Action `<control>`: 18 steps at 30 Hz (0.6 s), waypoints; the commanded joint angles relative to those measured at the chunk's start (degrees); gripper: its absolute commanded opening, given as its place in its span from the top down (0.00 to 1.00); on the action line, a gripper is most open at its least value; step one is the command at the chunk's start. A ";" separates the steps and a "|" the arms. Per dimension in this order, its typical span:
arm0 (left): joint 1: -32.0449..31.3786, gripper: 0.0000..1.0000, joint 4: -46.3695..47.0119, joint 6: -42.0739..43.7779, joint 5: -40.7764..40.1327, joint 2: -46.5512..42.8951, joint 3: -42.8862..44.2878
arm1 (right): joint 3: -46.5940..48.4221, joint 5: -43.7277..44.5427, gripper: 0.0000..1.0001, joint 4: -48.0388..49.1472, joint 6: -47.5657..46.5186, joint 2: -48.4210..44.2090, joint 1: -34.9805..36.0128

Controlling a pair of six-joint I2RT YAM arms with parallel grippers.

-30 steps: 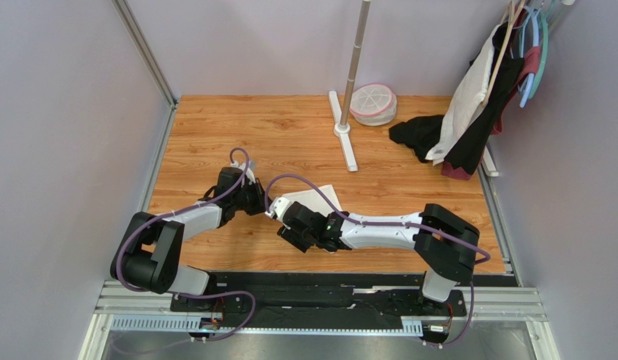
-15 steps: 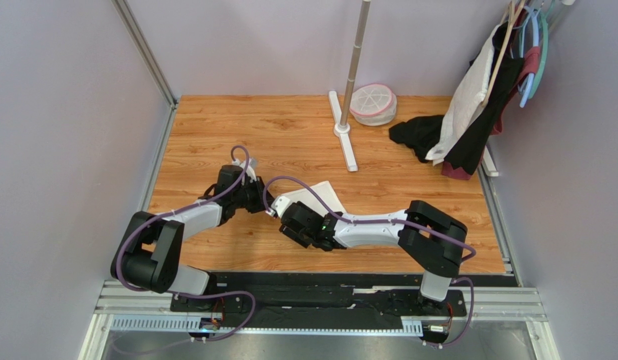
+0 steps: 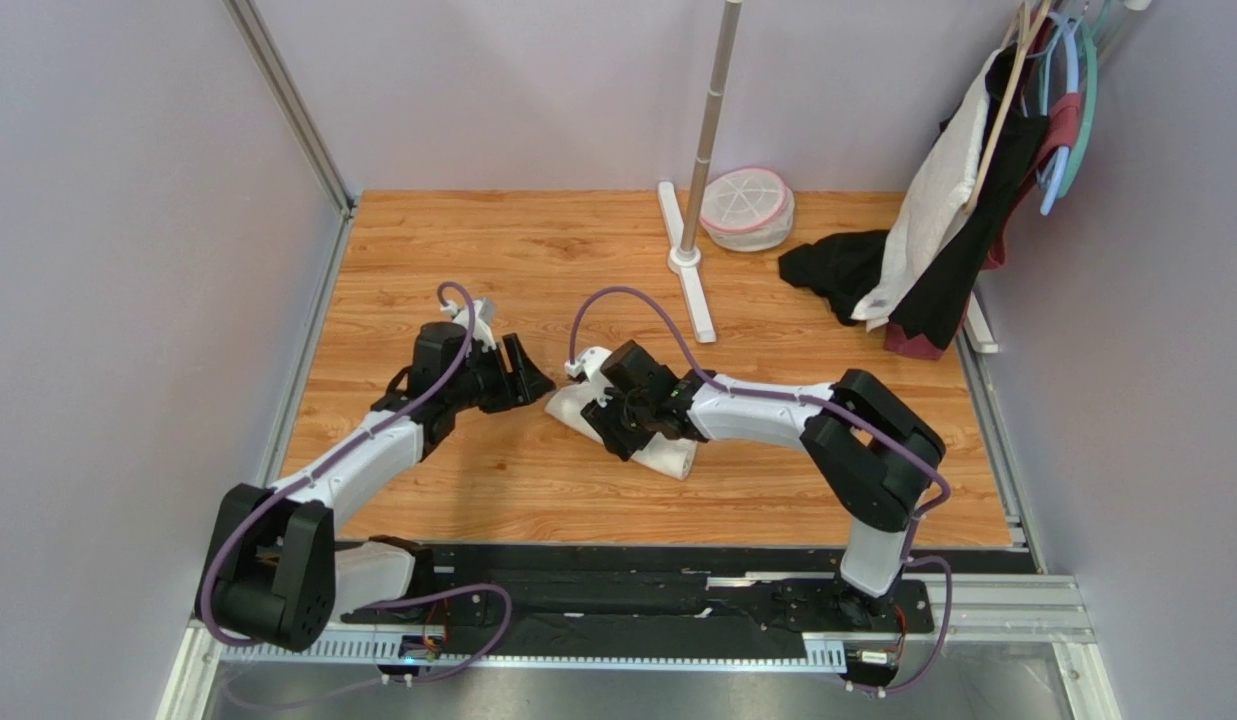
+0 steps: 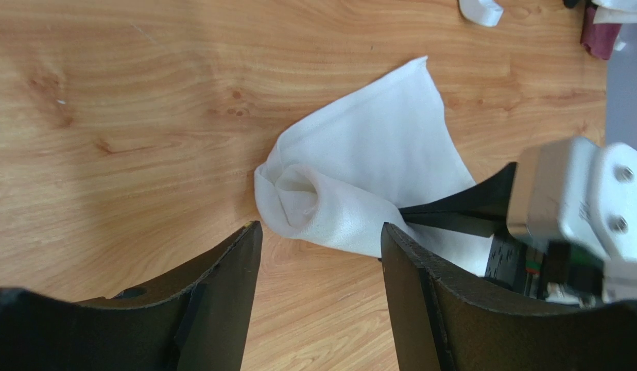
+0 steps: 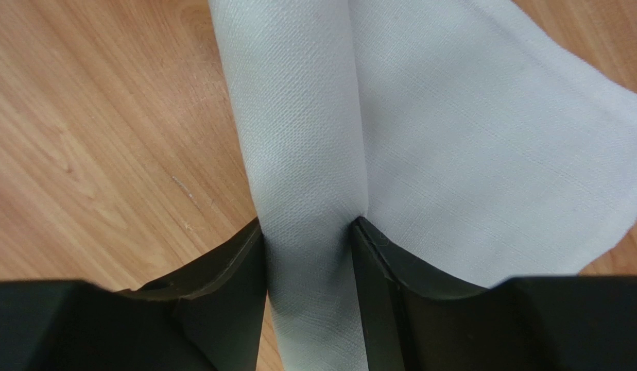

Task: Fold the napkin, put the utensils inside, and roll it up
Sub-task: Roll the napkin with the utensil

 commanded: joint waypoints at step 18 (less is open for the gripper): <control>0.41 0.33 5.55 5.28 3.08 -0.81 -3.60 | 12.30 -36.49 0.56 -15.44 6.66 12.09 -10.01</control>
